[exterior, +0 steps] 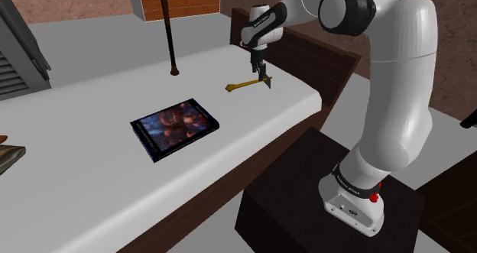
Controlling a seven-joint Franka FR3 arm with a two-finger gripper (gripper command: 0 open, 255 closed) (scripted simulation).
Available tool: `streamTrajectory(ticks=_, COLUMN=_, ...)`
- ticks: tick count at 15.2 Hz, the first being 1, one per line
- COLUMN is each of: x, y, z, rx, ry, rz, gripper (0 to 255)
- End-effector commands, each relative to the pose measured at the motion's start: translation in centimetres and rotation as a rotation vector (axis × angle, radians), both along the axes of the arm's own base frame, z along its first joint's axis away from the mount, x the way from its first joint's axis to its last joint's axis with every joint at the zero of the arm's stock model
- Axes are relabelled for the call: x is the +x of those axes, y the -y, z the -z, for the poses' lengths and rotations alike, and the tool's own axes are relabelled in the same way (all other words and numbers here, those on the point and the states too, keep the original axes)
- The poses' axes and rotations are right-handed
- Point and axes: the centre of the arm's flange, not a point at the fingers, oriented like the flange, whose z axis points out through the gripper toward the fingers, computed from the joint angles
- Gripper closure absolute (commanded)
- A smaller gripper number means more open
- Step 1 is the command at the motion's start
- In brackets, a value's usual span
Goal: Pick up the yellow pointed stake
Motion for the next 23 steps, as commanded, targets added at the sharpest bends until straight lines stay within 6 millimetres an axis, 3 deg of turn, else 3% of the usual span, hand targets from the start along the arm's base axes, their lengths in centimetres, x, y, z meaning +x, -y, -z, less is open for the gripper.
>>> streamTrajectory(ticks=1, x=2.2, y=-0.3, z=1.6, rx=0.008, ry=-0.001, rz=-0.052, gripper=0)
streamTrajectory(ticks=4, x=4.9, y=-0.4, z=3.5, rx=0.017, ry=-0.002, rz=-0.115, gripper=0)
streamTrajectory(ticks=13, x=4.9, y=-0.4, z=7.5, rx=0.017, ry=-0.002, rz=-0.115, gripper=0)
streamTrajectory(ticks=14, x=5.0, y=-0.5, z=7.6, rx=0.017, ry=-0.002, rz=-0.115, gripper=255)
streamTrajectory(ticks=23, x=4.9, y=-0.4, z=7.5, rx=0.017, ry=-0.002, rz=-0.115, gripper=255)
